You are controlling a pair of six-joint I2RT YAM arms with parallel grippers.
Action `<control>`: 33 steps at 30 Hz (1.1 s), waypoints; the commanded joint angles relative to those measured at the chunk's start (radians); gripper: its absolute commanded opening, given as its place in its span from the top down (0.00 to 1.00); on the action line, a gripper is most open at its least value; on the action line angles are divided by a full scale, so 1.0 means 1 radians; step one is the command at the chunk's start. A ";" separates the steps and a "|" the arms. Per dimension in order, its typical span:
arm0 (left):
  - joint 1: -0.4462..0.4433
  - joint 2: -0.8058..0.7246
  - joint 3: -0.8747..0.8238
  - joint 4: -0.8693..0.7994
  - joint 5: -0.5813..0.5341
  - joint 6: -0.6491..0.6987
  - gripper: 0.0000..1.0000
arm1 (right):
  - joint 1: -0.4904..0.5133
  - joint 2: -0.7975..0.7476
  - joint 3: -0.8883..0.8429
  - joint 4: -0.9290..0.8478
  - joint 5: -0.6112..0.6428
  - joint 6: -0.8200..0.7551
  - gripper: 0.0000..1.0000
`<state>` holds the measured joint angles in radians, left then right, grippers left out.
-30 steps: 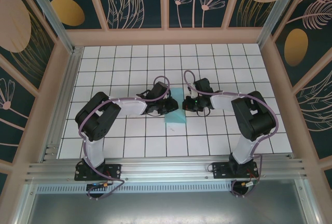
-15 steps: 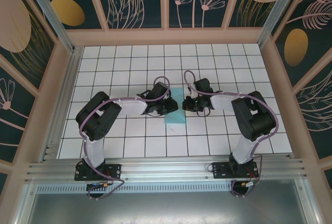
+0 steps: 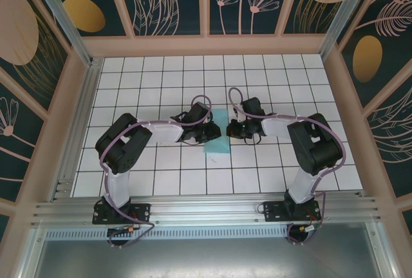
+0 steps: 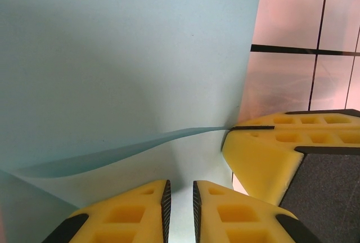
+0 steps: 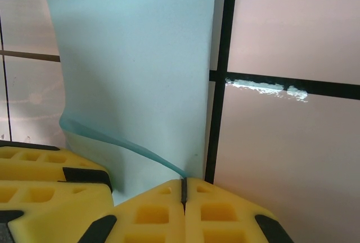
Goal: Fold a paper plane with a square sheet of paper (pick it up from the middle)
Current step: Fold the triangle a second time at the center of the table.
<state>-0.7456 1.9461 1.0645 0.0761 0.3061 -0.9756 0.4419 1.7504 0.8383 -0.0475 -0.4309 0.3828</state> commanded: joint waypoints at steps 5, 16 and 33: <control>0.000 0.028 0.022 -0.019 -0.007 0.021 0.79 | -0.009 -0.021 -0.041 -0.055 0.030 0.014 0.94; 0.001 0.046 0.029 -0.041 -0.001 0.027 0.79 | -0.011 -0.024 -0.034 -0.056 0.033 0.029 0.88; -0.001 0.064 0.029 -0.062 -0.003 0.040 0.82 | -0.005 -0.229 -0.082 -0.083 0.004 0.105 0.90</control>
<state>-0.7452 1.9789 1.0904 0.0669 0.3138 -0.9543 0.4213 1.5364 0.7822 -0.0879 -0.3996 0.4587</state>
